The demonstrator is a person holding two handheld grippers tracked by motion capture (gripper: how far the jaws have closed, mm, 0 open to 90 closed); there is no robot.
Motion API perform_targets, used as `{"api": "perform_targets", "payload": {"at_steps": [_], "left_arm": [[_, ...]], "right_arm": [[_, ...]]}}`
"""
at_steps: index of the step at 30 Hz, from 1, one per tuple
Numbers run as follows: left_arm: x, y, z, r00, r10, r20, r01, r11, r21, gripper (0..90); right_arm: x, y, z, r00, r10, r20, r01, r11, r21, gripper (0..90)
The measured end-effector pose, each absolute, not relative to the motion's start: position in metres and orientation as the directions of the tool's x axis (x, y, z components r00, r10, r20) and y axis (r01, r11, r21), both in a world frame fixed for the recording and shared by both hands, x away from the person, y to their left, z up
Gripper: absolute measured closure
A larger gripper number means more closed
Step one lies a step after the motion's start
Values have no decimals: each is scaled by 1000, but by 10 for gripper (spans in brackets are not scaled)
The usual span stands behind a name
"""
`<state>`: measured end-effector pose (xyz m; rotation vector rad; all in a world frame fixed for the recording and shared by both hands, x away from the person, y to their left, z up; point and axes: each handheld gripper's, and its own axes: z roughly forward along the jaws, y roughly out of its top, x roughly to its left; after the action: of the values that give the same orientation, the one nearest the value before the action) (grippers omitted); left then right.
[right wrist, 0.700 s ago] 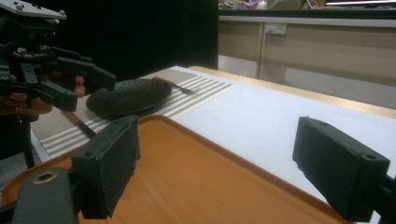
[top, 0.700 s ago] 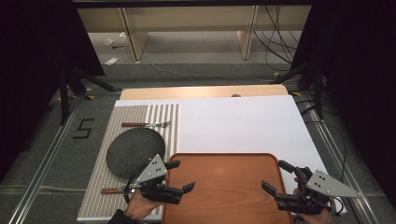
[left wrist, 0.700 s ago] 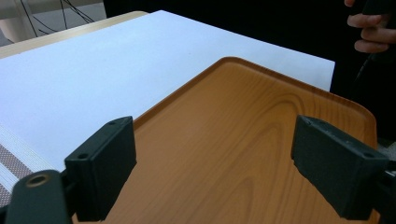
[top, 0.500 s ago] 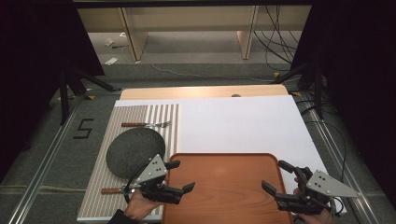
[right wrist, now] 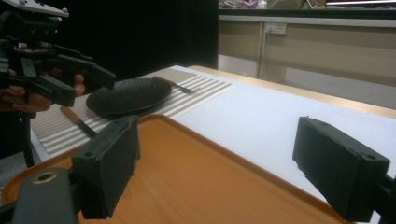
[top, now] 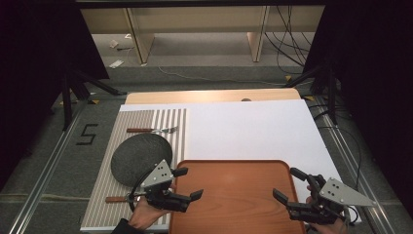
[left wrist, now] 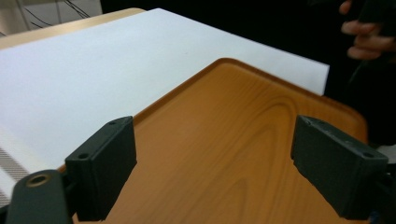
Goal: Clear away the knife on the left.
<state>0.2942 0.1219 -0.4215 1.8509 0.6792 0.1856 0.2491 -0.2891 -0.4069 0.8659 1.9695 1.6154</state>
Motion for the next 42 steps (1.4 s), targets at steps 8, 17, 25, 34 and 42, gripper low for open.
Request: {"api": "perform_targets", "payload": {"at_steps": [8,17,25,34,42], "left_arm": [[296,121,-417,836,522,-171,357,-279,892,139],[293,130,-407,845,512,-155,368,-347,862,139],[293,145,-402,843,531,-88,352,-420,836,141],[297,166,-402,845,532,-55,371,-508,778,145],[301,185,-398,853,521,-36,403,-613,680,152]], "right_arm": [[250,-289,-407,-703,710,44,186,124,975,158],[250,-289,-408,-702,711,46,189,123,974,158],[250,-289,-408,-702,711,47,189,122,974,158],[250,-289,-408,-700,712,48,191,122,974,158],[250,-289,-408,-700,712,50,193,121,974,158]]}}
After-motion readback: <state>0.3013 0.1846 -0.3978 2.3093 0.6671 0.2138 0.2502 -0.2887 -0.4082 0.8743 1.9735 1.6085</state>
